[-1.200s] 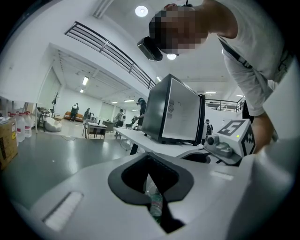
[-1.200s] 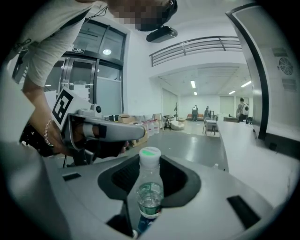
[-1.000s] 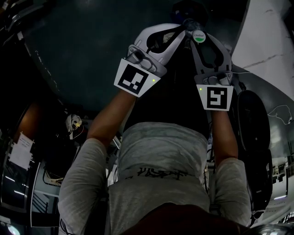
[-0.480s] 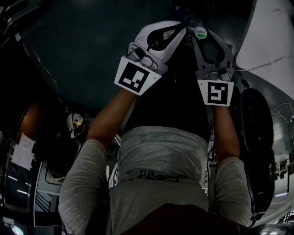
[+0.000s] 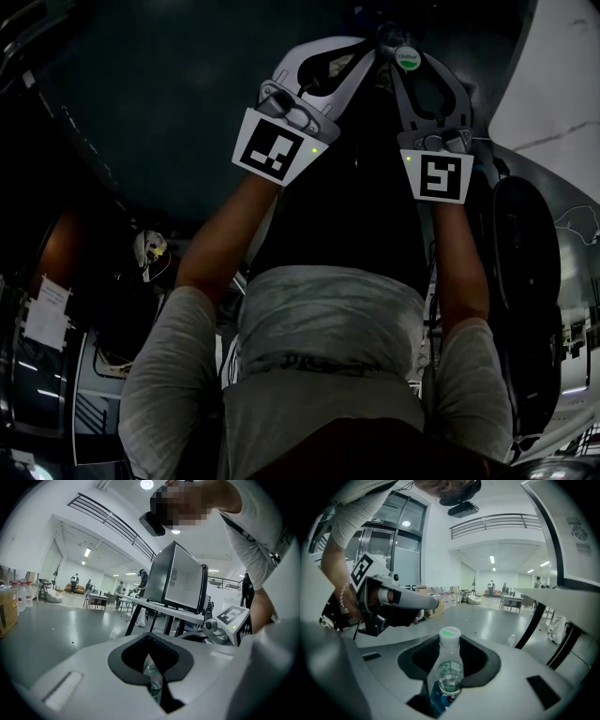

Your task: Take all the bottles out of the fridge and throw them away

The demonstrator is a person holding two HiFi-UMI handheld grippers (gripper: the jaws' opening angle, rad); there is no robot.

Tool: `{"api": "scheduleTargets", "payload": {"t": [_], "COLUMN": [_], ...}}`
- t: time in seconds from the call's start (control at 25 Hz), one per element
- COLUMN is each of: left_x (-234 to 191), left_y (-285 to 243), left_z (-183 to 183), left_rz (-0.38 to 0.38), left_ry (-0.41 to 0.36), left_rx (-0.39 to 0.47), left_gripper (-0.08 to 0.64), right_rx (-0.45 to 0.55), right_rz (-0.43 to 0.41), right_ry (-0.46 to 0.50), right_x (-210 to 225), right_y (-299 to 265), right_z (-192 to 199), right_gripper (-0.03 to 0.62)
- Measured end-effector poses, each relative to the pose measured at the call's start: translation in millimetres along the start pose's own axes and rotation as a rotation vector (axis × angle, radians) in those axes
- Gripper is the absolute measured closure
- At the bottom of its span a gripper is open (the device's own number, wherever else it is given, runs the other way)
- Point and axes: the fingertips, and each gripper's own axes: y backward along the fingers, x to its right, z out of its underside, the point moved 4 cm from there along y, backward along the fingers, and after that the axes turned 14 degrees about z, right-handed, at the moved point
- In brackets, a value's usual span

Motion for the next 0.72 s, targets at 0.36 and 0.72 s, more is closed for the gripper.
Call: {"api": "scheduleTargets", "payload": {"t": [0.36,0.72], "left_x": [1,1], "left_y": [-3,-1], "left_z": [7,-6], "left_rz": [0.036,0.029], "left_ry": [-0.007,0.001], "left_rx": [-0.025,-0.01], "left_gripper": [0.552,0.552], "right_rx": [-0.037,0.031], "right_rz": [-0.007,-0.019], "right_ry": [0.009,-0.07], "right_x": [1,-12], "right_y": [-7,-3], "right_z": [24,-3], "right_gripper": [0.453,0.453]}}
